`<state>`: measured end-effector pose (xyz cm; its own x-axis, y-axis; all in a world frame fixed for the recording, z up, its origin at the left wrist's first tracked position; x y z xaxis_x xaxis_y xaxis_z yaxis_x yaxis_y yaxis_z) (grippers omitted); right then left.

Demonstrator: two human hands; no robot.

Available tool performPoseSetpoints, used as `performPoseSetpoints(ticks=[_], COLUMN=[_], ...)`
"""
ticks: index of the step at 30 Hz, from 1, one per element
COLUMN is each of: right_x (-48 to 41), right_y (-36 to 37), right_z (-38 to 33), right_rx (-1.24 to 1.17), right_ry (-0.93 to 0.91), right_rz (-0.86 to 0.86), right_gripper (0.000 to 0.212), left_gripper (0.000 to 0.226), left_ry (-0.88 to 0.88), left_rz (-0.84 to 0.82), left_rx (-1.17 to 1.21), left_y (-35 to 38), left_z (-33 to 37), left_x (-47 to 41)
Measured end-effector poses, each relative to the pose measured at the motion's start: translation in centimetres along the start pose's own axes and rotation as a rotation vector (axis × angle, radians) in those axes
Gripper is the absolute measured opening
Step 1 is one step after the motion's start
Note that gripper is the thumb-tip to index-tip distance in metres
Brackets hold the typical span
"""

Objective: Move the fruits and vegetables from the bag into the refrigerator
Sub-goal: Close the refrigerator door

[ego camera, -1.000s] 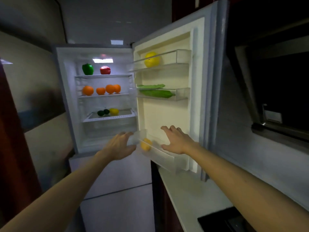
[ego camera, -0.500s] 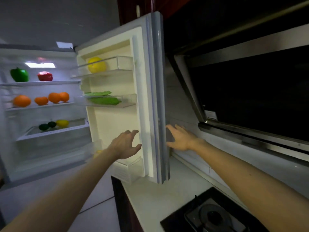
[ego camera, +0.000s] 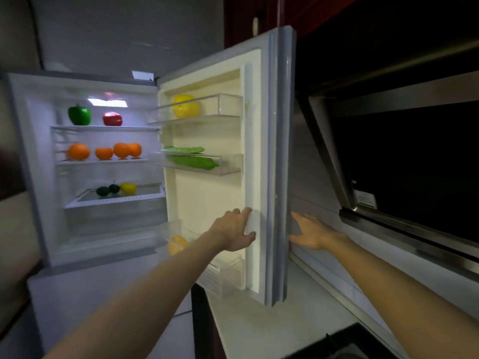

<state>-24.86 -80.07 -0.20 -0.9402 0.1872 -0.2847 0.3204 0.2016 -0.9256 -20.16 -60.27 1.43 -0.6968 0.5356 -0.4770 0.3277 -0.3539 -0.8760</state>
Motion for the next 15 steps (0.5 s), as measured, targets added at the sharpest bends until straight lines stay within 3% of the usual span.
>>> performPoseSetpoints(ticks=[8,15], right_x=[1.0,2.5], right_y=[0.9,0.6], right_z=[-0.1,-1.9], right_rx=[-0.135,-0.185], right_ry=[-0.026,-0.091], right_rz=[0.014,0.074], right_gripper=[0.083,0.061], left_gripper=[0.066,0.065], left_ry=[-0.036,-0.075], left_rz=[-0.011,0.032], left_rx=[-0.060,-0.043], left_y=[-0.4,-2.1], left_z=[0.2,-1.1], left_x=[0.5,2.5])
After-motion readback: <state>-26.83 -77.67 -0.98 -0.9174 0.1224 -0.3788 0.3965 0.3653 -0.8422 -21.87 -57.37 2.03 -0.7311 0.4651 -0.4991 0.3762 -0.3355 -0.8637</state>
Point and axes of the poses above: each hand's wrist, its own x-axis away from the middle knuckle, its own y-axis out of the palm, z = x × y, the point moved 6 cm from there along -x, towards the middle knuckle, and after that the axes turned 11 degrees about z, right-handed, at the moved point
